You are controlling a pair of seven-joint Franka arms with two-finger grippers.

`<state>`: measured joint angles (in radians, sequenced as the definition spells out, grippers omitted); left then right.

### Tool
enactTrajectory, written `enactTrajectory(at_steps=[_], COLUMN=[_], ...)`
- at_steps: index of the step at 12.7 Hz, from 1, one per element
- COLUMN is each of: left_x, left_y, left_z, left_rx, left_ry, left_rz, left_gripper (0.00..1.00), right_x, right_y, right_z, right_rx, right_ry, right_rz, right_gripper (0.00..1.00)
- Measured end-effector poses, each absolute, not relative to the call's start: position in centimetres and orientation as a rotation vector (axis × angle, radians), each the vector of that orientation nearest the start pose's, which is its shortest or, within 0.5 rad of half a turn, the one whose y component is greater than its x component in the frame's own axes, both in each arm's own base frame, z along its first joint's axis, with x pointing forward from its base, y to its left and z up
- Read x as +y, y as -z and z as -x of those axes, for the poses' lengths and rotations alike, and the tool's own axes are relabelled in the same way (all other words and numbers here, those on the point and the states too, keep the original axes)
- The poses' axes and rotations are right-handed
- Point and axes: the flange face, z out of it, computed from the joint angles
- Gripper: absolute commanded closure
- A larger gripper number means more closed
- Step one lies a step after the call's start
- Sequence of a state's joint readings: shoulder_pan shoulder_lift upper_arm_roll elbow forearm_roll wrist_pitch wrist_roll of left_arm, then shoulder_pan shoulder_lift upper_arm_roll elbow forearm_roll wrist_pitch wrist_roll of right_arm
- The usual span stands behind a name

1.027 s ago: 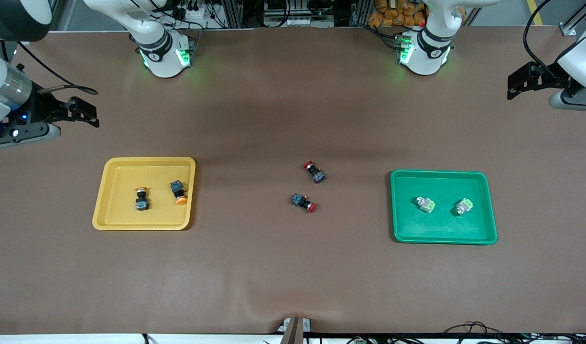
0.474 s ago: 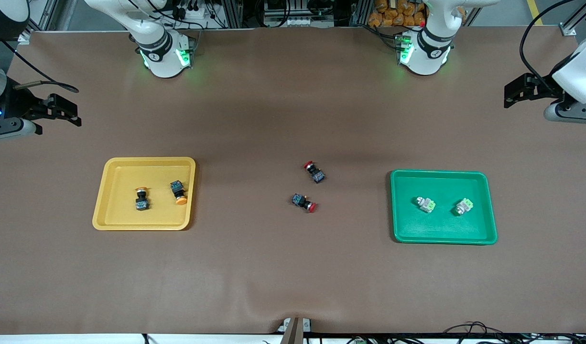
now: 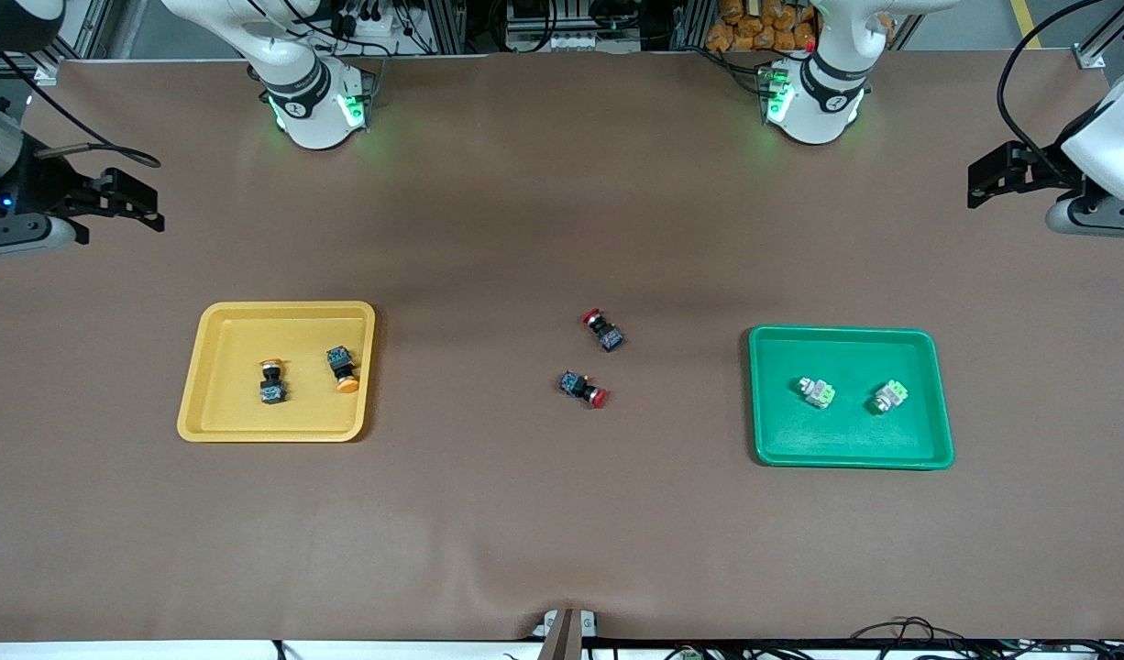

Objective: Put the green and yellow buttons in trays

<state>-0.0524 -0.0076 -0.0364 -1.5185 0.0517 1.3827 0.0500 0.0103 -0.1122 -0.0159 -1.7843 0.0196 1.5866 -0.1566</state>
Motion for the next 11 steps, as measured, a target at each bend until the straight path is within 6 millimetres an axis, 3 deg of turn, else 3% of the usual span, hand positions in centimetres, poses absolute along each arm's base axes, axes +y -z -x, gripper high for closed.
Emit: enactTrajectory(at_steps=[7,11], left_x=[-3.9,-4.1], left_y=[-63.8,-63.8], left_z=[-53.1,-53.1], left_rx=[0.195,0.201], left_ry=[-0.196,-0.196], left_rz=[3.075,3.075], left_gripper=[0.0,0.0], right_x=[-0.1,0.1], right_y=[-58.6,-61.1], right_z=[-51.0,-50.8], right_rx=[-0.231,-0.239], right_ry=[-0.13,-0.026], right_rz=[3.102,3.112], right_gripper=[0.0,0.0])
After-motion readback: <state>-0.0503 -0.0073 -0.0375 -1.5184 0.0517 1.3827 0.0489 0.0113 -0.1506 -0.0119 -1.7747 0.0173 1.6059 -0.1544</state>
